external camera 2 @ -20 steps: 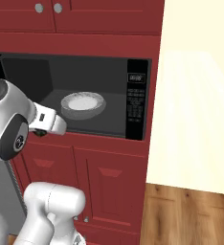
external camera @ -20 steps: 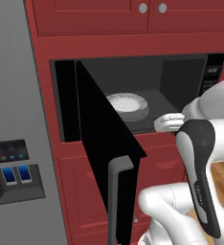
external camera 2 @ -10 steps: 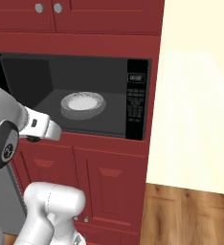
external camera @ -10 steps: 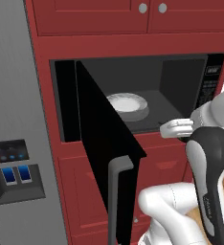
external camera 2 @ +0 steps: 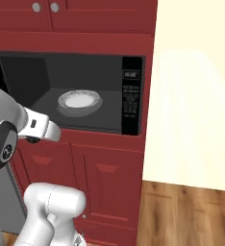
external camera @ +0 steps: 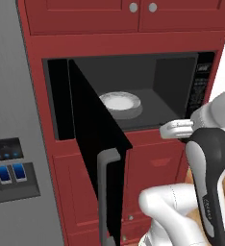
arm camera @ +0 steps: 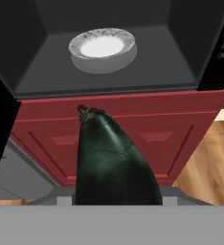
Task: Pick the eggplant from the microwave and place it on plate located on the counter.
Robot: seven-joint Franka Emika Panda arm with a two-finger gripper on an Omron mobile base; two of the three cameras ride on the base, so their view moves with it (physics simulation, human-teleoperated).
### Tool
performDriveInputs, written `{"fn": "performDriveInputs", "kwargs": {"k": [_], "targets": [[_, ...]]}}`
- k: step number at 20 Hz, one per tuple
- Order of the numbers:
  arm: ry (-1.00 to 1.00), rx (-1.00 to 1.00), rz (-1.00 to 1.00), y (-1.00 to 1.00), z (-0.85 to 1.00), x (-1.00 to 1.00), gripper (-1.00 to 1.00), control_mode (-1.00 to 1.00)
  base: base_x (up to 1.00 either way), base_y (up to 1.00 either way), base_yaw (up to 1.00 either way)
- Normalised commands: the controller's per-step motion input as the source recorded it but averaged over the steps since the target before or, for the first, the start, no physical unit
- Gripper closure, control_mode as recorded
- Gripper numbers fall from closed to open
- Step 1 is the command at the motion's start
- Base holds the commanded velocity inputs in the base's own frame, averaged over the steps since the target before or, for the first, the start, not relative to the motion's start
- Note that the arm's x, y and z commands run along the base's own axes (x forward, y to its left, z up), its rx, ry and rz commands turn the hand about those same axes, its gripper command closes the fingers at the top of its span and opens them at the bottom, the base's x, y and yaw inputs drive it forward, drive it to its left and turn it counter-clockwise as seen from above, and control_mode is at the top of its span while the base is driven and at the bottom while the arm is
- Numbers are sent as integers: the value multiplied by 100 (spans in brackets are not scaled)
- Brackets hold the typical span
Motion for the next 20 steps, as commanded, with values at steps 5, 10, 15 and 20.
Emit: {"fn": "performDriveInputs", "kwargs": {"k": [5,10,15,20], "targets": [[0,0,0,0,0,0,100,100,-71,-57,-47],[0,0,0,0,0,0,100,100,-22,-20,-83],[0,0,0,0,0,0,100,100,0,-1,-97],[0,0,0,0,0,0,100,100,0,0,-100]]}}
